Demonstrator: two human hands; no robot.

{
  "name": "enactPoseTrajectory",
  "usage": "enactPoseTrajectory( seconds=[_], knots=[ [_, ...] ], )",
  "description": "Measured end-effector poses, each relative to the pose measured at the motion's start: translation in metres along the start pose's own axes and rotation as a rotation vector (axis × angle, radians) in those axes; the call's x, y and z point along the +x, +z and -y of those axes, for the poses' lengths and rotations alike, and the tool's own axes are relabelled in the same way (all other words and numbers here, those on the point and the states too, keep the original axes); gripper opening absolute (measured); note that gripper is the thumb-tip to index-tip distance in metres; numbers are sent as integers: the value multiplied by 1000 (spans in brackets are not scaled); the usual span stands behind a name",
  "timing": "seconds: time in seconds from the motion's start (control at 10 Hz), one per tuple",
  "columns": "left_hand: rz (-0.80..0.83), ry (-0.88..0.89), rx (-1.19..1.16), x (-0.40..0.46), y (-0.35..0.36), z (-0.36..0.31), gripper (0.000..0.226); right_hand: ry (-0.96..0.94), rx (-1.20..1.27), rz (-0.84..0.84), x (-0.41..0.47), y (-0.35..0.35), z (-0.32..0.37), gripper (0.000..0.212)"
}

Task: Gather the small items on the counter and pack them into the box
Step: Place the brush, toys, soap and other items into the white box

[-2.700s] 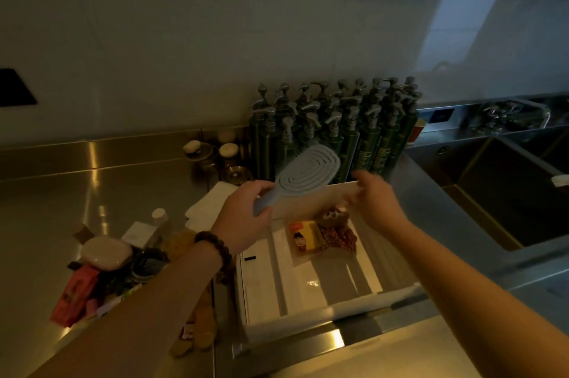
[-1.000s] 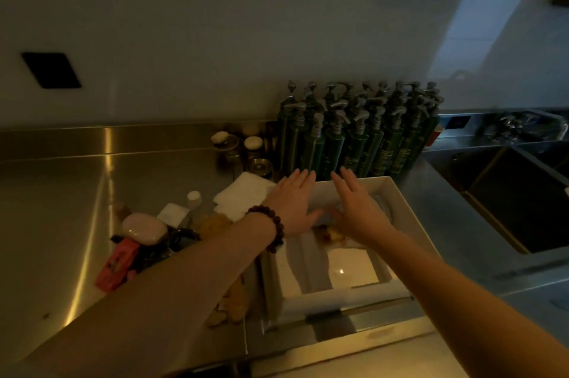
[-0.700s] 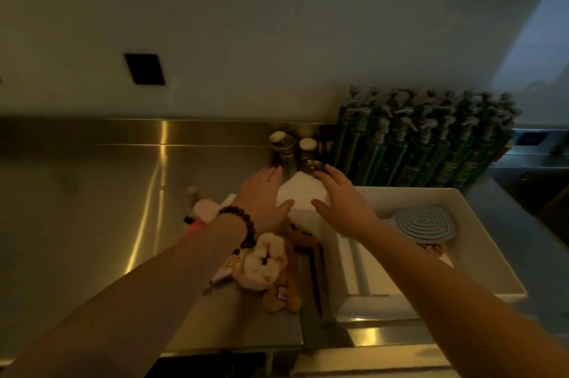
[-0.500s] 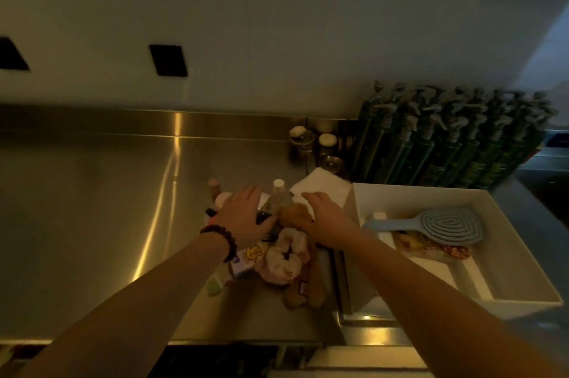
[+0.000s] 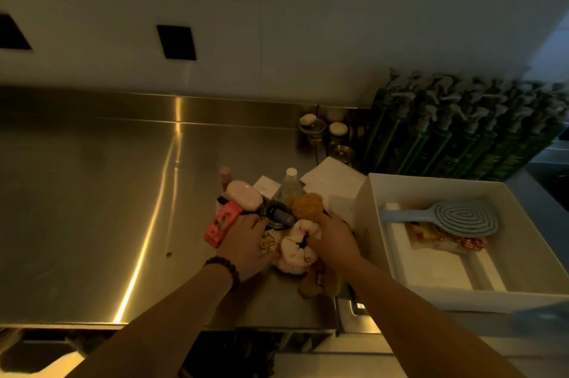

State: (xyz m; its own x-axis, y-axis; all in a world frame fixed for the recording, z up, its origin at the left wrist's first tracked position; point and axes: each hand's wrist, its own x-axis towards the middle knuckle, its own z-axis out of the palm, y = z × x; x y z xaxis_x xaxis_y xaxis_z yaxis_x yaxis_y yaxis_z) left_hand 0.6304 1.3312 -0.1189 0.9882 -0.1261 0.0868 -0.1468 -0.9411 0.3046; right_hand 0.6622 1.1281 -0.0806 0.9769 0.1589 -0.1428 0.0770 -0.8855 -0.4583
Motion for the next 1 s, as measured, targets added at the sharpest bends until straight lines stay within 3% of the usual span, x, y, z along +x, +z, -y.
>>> enactPoseTrajectory(
  seconds=[0.3,0.4,0.7,0.9,1.0],
  knots=[
    [112,-25,63,0,3,3,80,55,187,-112,-2,1,-6,14],
    [162,-41,98,-2,3,3,76,52,272,-140,-4,-1,-5,18],
    [110,-139,35,4,-6,-7,55,-33,357,-233,-1,-43,1,25],
    [146,-139,84,2,-13,-13,49,30,365,-297,6,-84,-13,25],
    [82,-140,80,2,-21,-20,38,27,402,-371,5,-108,-33,23]
  ],
)
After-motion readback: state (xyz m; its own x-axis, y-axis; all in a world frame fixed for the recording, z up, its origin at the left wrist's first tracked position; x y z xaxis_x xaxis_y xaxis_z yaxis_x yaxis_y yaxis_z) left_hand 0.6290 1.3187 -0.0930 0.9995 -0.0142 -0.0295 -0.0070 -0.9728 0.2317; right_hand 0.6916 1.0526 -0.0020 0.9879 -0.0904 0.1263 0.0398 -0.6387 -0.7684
